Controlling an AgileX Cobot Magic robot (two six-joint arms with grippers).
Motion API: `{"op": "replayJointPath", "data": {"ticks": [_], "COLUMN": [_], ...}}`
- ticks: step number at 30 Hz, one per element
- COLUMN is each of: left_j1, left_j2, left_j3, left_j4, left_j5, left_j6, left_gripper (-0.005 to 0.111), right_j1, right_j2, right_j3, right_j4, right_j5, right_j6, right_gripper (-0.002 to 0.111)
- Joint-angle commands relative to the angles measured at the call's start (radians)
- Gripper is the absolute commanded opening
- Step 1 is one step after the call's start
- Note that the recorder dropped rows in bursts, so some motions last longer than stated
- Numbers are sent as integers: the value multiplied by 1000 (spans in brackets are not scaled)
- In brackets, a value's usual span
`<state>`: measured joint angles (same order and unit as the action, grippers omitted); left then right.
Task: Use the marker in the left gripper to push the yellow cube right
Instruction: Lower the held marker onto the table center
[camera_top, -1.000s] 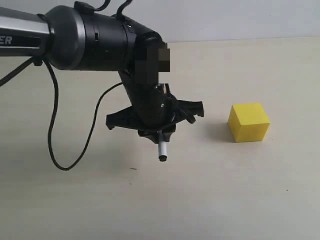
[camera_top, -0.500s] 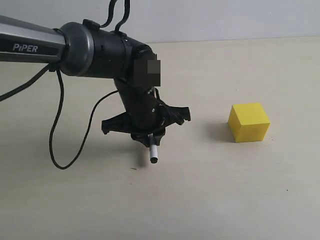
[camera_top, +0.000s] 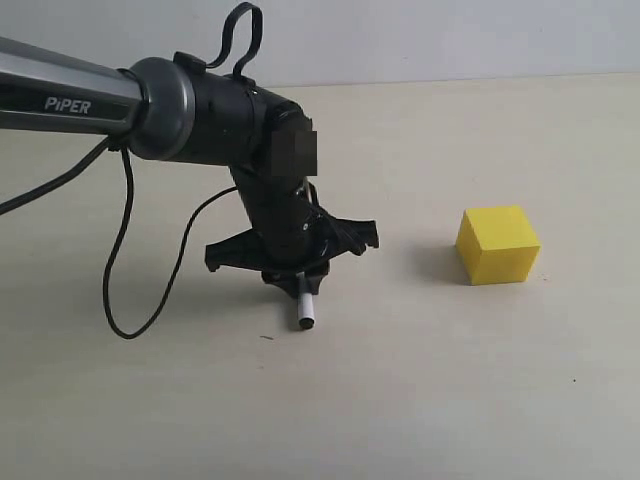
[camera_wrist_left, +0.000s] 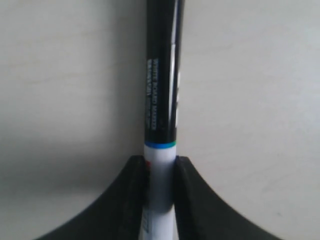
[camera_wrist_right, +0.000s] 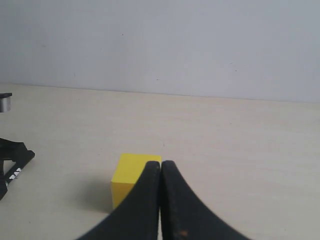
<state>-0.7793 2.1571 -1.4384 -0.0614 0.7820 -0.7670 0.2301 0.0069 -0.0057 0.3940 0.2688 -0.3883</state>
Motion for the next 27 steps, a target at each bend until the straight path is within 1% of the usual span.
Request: {"op": "replayJointPath", "data": {"ticks": [1,5,7,10,12,15,19,22,27], "left_j1": [1,1,1,1,1,1,1,1,1], "left_j2": [-5,-5,-5,-5,-5,-5,-5,-5,-5], "left_j3": [-6,-6,-6,-6,-6,-6,-6,-6,-6], "left_j4": [2,4,4,2,2,2,2,2,4], "left_j5": [-10,-27,-33,-23,-16,-15,-22,-21,-30], "left_j6": [4,8,16,30,30,30,30,45,94], "left_gripper": [0,0,4,17,29,43,55,59,58], "right_j1": [-5,-5,-5,-5,-5,-5,-5,-5,-5], "right_j2": [-7,-7,-7,-7,-7,-7,-7,-7,-7], "right_j3": [6,6,6,6,6,6,6,6,6], "right_j4": [-1,-1,-1,-1,-1,-1,-1,-1,-1], "right_j5": [-4,-4,-4,-4,-4,-4,-4,-4,-4], "right_j6": [-3,-3,-3,-3,-3,-3,-3,-3,-3], "right_gripper": [0,0,0,0,0,0,0,0,0]}}
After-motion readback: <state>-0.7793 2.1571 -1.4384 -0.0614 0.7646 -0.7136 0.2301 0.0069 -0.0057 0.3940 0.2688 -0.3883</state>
